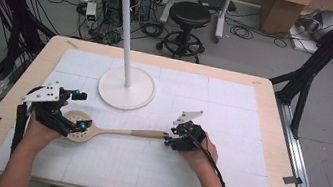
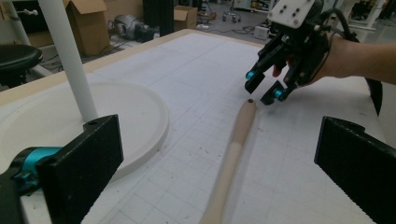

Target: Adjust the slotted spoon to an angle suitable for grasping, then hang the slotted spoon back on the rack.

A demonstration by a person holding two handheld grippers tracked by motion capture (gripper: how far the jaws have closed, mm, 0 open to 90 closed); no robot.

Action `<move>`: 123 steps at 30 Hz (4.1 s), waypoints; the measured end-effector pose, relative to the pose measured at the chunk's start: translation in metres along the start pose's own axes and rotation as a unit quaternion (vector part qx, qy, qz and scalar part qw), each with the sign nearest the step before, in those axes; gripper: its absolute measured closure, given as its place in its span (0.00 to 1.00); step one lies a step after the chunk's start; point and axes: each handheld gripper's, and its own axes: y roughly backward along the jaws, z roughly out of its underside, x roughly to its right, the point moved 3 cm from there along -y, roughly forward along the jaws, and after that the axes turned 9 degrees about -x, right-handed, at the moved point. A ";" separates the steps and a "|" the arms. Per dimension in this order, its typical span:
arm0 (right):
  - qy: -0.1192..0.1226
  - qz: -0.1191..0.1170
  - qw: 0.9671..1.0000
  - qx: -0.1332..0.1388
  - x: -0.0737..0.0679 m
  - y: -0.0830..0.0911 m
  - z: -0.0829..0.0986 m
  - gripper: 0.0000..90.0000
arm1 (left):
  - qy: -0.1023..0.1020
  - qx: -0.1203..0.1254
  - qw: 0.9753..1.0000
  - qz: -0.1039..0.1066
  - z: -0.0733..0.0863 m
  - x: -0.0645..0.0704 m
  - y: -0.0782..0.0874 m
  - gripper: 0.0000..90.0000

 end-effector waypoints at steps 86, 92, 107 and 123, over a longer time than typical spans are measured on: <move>-0.069 0.032 0.955 0.287 0.021 0.114 0.058 0.03 | -0.003 -0.036 0.999 0.028 -0.018 0.010 -0.018 0.02; -0.067 0.031 0.957 0.282 0.021 0.112 0.057 0.03 | -0.013 -0.065 0.997 0.040 -0.033 0.010 -0.034 0.02; -0.073 0.031 0.956 0.284 0.025 0.112 0.060 0.03 | -0.043 -0.168 0.983 0.062 -0.055 0.017 -0.090 0.02; -0.074 0.031 0.956 0.283 0.027 0.110 0.061 0.03 | -0.071 -0.272 0.958 0.055 -0.049 0.023 -0.138 0.13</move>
